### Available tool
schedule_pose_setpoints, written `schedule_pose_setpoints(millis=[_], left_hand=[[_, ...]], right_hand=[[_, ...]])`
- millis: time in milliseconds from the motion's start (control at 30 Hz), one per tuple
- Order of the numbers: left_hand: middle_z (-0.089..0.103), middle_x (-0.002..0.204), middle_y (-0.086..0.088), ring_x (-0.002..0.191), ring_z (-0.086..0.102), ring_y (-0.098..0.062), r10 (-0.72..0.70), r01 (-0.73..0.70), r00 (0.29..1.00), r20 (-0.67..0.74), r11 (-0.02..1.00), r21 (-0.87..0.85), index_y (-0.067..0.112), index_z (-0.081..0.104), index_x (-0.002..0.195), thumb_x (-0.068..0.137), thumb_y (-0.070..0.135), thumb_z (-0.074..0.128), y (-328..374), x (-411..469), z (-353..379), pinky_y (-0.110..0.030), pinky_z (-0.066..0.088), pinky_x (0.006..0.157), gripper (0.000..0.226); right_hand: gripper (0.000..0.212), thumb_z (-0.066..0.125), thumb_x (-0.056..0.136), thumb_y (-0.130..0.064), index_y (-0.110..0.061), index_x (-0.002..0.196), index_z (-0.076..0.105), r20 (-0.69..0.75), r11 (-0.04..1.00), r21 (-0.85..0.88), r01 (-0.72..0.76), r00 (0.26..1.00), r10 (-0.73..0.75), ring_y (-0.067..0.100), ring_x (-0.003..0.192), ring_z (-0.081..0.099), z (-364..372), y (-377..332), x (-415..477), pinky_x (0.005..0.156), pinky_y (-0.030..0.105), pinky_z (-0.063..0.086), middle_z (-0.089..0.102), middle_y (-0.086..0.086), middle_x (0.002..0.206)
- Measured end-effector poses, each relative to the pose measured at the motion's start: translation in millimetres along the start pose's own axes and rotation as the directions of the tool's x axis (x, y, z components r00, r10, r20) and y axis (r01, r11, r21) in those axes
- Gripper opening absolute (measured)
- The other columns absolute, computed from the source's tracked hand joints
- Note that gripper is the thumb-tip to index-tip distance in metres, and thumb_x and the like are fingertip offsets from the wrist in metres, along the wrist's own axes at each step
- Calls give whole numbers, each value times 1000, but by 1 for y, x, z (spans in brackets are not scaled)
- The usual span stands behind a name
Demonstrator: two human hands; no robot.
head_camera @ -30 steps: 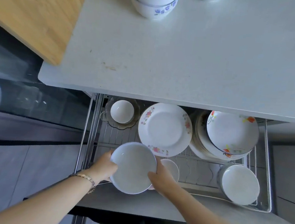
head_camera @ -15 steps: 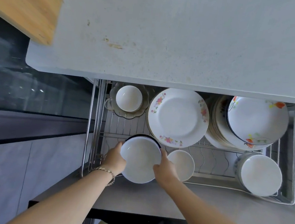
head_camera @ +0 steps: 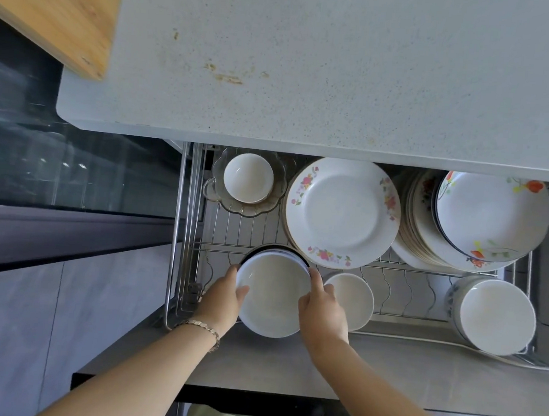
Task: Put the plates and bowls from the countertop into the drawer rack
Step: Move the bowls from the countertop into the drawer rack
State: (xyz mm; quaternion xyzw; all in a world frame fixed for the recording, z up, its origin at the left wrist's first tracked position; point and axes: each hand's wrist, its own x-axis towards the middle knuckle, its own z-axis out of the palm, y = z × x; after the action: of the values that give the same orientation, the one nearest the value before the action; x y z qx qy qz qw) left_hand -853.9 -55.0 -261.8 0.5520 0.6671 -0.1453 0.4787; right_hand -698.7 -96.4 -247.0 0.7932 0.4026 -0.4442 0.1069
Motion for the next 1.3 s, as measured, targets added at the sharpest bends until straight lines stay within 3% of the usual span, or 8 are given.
schedule_pose_setpoints(millis=[133,300,500,667,767,867,1133,1300], left_hand=[[67,103,-13,85,58,-26,-50,45,997,-53,994,-96,9,56,116,93,16,49,3,4,-1,-30,46,72,25],[65,85,-12,76,57,-27,-145,133,986,-80,981,-140,4,65,102,84,2,50,9,12,-4,-28,45,65,24],[58,69,-1,63,55,-20,-141,128,978,-151,987,-92,8,68,88,81,3,55,15,3,-3,-18,34,44,15],[70,88,-9,74,61,-26,-129,118,974,-185,991,-67,7,67,93,84,21,61,10,2,-2,-29,49,62,18],[58,114,-9,100,59,-26,-18,34,973,-232,997,64,10,57,115,88,31,59,6,3,0,-33,48,76,35],[49,128,-10,116,53,-24,89,-90,977,-192,996,6,12,47,134,93,25,53,2,4,2,-27,42,92,43],[59,128,-6,113,58,-26,4,-9,1000,-27,981,-194,25,26,148,98,25,42,2,7,2,-24,47,77,52],[63,122,-7,104,59,-24,5,2,999,33,974,-225,26,34,145,97,24,45,0,13,-2,-34,50,90,50]], right_hand=[[52,32,97,-11,-24,146,21,-1,1000,18,10,1000,-10,34,95,62,0,0,2,71,33,46,48,13,121],[50,38,88,-7,-19,136,46,15,950,305,-72,997,70,30,77,50,1,5,9,68,31,43,57,16,90],[44,37,87,-5,-16,127,54,42,908,410,-89,996,78,28,77,48,-1,11,13,65,28,40,57,14,91],[40,36,91,-10,-13,129,48,23,957,282,-68,998,64,32,84,53,6,11,17,68,30,39,59,18,106],[35,35,94,-12,-12,127,46,-30,980,196,-43,998,50,38,91,59,8,11,14,68,35,44,59,18,105],[35,34,95,-11,-13,129,46,-73,982,185,-20,997,35,39,84,57,8,10,8,64,32,39,55,18,105],[44,33,96,-10,-17,139,39,27,970,245,9,1000,-16,28,78,47,3,14,15,66,29,39,54,18,115],[48,30,95,-10,-20,142,34,108,959,282,-17,994,-14,41,91,62,-5,10,17,80,50,54,52,18,117]])
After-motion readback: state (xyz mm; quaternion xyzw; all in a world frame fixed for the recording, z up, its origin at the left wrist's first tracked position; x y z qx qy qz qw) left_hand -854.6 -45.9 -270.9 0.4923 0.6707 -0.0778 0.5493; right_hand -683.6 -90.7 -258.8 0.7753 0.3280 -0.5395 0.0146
